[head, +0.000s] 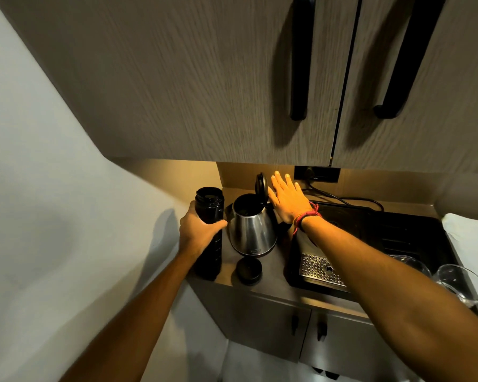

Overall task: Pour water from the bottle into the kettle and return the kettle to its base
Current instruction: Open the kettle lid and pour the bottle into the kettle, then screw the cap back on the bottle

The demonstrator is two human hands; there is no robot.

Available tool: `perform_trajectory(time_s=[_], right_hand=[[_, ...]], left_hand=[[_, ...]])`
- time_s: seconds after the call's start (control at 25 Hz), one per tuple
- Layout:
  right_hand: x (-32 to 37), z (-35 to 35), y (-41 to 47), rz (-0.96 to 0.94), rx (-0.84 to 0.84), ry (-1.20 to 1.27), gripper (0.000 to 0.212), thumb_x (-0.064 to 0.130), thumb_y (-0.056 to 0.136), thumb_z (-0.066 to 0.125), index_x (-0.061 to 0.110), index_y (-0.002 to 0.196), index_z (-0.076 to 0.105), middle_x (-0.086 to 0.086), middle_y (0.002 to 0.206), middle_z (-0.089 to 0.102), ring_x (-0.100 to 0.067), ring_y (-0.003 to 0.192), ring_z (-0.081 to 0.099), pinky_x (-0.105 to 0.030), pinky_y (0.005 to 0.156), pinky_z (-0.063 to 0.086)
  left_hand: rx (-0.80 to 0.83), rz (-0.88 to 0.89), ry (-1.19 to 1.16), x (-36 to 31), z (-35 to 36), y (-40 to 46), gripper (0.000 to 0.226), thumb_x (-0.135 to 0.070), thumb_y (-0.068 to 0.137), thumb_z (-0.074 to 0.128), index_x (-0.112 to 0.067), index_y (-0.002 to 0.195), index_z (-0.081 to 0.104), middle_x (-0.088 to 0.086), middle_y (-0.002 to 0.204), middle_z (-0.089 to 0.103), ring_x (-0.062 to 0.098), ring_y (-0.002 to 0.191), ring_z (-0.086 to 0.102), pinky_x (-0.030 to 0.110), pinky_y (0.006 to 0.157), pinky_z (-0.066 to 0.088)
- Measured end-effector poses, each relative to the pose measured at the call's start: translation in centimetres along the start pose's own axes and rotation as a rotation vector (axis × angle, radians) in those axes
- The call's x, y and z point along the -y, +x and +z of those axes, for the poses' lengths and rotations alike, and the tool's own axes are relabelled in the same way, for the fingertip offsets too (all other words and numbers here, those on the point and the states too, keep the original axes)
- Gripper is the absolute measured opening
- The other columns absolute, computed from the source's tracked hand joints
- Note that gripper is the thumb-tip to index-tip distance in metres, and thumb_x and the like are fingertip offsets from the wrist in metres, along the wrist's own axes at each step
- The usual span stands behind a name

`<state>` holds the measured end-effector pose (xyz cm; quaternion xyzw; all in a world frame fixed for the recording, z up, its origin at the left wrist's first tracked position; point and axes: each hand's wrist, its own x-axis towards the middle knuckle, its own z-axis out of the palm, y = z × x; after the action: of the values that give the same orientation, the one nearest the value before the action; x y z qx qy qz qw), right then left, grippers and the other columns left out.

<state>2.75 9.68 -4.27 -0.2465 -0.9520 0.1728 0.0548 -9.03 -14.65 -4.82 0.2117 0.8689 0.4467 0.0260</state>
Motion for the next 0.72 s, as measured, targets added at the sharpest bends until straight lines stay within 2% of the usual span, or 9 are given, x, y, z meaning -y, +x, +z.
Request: perform_trajectory(time_s=[0.12,0.24,0.48,0.52,0.6,0.68,0.72], right_hand=[[0.5,0.0,0.0,-0.006,0.011,0.02,0.057,0.037,0.102,0.017,0.013,0.153,0.008,-0.008,0.164,0.0,-0.033,0.15,0.0,-0.052,0.121,0.009],[0.7,-0.1,0.1,-0.006,0.025,0.025,0.058,0.039,0.102,0.015,0.013,0.153,0.008,-0.008,0.164,0.001,-0.032,0.15,-0.001,-0.052,0.121,0.008],[1.1,-0.1,0.2,-0.014,0.037,0.002,0.058,0.04,0.102,0.014,0.015,0.154,0.007,-0.006,0.164,0.0,-0.031,0.15,-0.002,-0.052,0.121,0.006],[1.0,-0.1,0.1,-0.016,0.031,-0.019,0.057,0.038,0.102,0.014,0.015,0.154,0.007,-0.007,0.164,0.0,-0.031,0.15,-0.001,-0.053,0.121,0.007],[0.6,-0.3,0.0,-0.019,0.025,-0.045,0.057,0.036,0.102,0.015,0.015,0.154,0.008,-0.007,0.164,0.0,-0.031,0.15,-0.001,-0.053,0.121,0.008],[0.4,-0.4,-0.1,-0.019,0.026,-0.06,0.057,0.034,0.102,0.016,0.015,0.154,0.007,-0.007,0.164,0.0,-0.032,0.15,-0.001,-0.053,0.121,0.008],[0.4,-0.4,-0.1,-0.019,0.029,-0.067,0.056,0.032,0.102,0.018,0.015,0.154,0.007,-0.007,0.164,0.0,-0.033,0.15,-0.001,-0.054,0.121,0.008]], left_hand=[[-0.106,-0.018,-0.147,2.0,0.4,-1.2,0.082,-0.034,0.055,0.094,-0.026,0.128,0.056,-0.008,0.113,0.067,0.011,0.1,0.061,0.025,0.087,0.051],[-0.174,-0.06,-0.209,3.1,0.5,-1.3,0.083,-0.029,0.057,0.095,-0.019,0.13,0.058,0.004,0.122,0.07,0.022,0.111,0.065,0.039,0.097,0.055],[-0.085,-0.053,-0.266,2.2,-0.8,-1.2,0.095,-0.03,0.059,0.095,-0.013,0.139,0.046,0.01,0.135,0.06,0.028,0.126,0.057,0.043,0.106,0.049],[-0.121,-0.002,-0.245,1.7,-1.3,-1.1,0.1,-0.035,0.06,0.095,-0.013,0.142,0.042,0.009,0.14,0.055,0.027,0.131,0.053,0.042,0.108,0.047],[-0.324,0.184,-0.058,0.5,-2.4,-1.0,0.097,-0.047,0.065,0.088,-0.013,0.143,0.041,0.01,0.143,0.045,0.026,0.134,0.044,0.037,0.108,0.044],[-0.517,0.467,0.158,-0.6,-2.6,-1.3,0.063,-0.046,0.081,0.074,-0.016,0.131,0.051,0.007,0.134,0.046,0.023,0.123,0.047,0.033,0.099,0.048],[-0.49,0.619,0.235,-1.0,-1.9,-1.9,0.044,-0.041,0.087,0.066,-0.017,0.122,0.055,0.006,0.126,0.048,0.021,0.115,0.049,0.031,0.092,0.05]])
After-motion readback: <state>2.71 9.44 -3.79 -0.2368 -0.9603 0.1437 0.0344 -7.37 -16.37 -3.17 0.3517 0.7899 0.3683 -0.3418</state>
